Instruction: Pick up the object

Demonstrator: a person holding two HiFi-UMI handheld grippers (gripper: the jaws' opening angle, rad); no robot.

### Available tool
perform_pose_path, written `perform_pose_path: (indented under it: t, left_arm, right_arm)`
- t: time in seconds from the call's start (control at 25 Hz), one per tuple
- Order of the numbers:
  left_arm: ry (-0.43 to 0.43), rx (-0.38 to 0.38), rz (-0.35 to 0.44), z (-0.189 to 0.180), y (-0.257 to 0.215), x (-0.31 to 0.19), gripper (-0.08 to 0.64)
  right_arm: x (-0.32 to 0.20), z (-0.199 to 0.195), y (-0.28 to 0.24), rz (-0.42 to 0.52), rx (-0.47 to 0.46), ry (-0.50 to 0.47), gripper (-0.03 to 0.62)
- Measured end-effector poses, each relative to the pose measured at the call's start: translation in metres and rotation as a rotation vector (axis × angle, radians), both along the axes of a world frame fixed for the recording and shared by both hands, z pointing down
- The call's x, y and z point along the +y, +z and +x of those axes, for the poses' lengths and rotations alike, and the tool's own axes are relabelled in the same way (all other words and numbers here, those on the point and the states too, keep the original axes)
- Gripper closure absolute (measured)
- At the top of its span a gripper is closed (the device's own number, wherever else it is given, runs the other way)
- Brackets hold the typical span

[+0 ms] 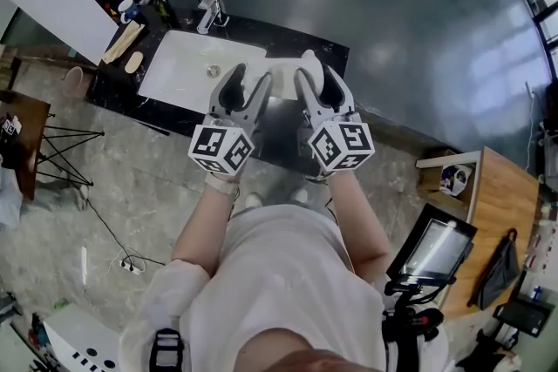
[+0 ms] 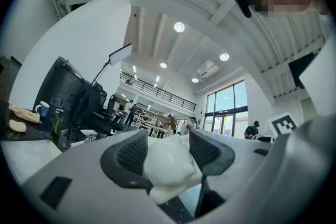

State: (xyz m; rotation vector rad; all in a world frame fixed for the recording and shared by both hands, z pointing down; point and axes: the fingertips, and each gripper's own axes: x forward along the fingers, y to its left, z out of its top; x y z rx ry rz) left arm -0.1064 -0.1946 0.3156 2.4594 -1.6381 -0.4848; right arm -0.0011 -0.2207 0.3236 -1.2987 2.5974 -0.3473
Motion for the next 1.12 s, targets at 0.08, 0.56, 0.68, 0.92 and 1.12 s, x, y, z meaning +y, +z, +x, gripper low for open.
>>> perform_pose_path:
  t: [0.08,0.56,0.68,0.92,1.12]
  left_arm:
    - [0.001,0.0,-0.003,0.0007,-0.0003,0.0022,0.325]
    - [0.003,0.006,-0.008,0.0052,0.0014,0.0057,0.326]
    - [0.005,0.007,-0.012,0.0057,0.0025,0.0051,0.327]
    - [0.001,0.013,-0.019,0.0049,0.0056,0.0048,0.328]
    - [0.0,0.01,-0.021,0.0067,0.0046,0.0041,0.328]
  right_arm:
    - [0.0022,0.0006,-0.0004,-0.001,0.003,-0.001,0.345]
    - [0.0044,0.0055,0.0033,-0.019,-0.003,-0.002,0.347]
    - [0.0039,0.0061,0.0051,-0.026,-0.005,0.0,0.347]
    - [0.0033,0.0052,0.0075,-0.03,0.007,-0.002,0.347]
    - [0.0024,0.0072,0.0067,-0.033,0.004,-0.002,0.347]
